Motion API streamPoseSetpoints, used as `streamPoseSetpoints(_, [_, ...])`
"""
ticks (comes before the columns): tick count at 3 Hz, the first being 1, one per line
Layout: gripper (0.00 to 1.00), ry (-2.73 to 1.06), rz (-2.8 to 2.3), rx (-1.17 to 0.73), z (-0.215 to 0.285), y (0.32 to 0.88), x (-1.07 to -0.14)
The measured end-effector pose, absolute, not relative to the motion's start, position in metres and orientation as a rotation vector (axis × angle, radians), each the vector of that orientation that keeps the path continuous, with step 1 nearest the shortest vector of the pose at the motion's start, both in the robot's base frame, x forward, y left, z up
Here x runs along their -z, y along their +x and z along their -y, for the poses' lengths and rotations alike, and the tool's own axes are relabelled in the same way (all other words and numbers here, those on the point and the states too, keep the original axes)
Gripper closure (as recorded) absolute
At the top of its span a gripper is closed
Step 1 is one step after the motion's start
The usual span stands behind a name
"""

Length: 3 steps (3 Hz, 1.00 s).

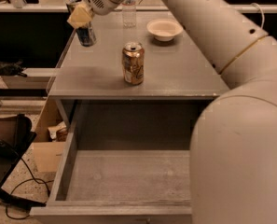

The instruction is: Place redbull can into top drawer

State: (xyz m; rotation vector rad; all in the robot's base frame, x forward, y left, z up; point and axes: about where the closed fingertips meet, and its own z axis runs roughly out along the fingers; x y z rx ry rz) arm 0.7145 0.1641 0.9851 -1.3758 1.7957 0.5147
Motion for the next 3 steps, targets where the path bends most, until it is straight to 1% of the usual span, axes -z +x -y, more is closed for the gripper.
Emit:
streamPoseSetpoints(1, [1.0, -1.29, -1.756, -0.479, -0.135, 0.658, -1.041])
streamPoseSetpoints(2, [1.0, -1.189, -1.738, -0.446, -0.102, 0.585, -1.082])
streamPoseSetpoints(3, [1.0, -1.173, -1.796, -0.453, -0.076, 0.533, -1.048])
